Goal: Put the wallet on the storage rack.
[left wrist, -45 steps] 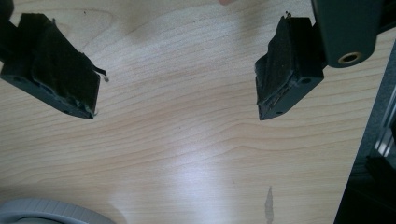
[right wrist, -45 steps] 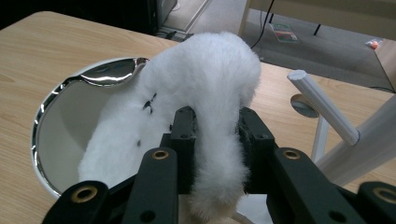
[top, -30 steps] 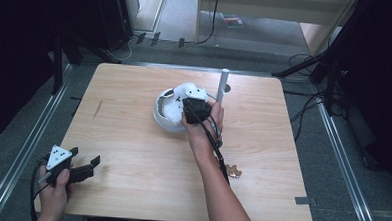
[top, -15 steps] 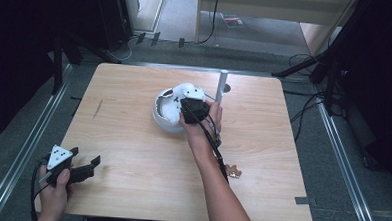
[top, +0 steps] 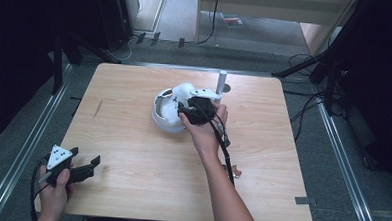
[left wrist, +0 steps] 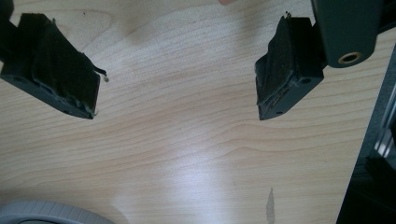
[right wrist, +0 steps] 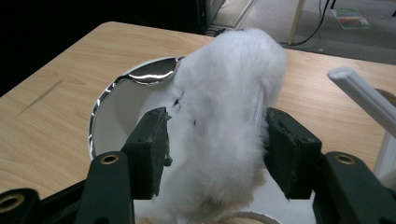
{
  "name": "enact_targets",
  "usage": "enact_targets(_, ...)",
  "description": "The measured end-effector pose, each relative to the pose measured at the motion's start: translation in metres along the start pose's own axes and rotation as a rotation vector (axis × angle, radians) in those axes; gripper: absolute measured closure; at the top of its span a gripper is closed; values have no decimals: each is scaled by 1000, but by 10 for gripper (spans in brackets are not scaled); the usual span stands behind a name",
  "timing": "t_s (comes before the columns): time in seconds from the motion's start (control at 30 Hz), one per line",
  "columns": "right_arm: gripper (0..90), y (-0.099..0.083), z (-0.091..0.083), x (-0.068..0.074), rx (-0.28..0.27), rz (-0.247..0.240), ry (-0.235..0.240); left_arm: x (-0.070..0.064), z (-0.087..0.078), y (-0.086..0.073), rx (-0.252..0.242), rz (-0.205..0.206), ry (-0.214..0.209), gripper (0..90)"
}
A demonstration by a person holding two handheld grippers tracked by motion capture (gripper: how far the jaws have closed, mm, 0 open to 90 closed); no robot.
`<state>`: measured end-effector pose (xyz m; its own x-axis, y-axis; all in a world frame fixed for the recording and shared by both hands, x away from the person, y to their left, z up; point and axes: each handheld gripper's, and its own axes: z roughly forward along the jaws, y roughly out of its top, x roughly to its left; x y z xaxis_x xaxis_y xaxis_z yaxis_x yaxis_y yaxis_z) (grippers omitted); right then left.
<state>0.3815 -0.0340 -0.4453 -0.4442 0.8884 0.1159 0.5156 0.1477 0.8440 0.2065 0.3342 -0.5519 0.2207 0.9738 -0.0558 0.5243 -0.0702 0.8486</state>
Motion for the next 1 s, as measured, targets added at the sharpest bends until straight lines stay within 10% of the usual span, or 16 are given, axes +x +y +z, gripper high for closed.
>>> enact_targets(0.43,410,-14,0,-13,31,203,24,0,0,0,2,1,-1,146)
enact_targets(1.0,318,-24,0,-14,80,263,39,0,0,0,2,5,-2,146)
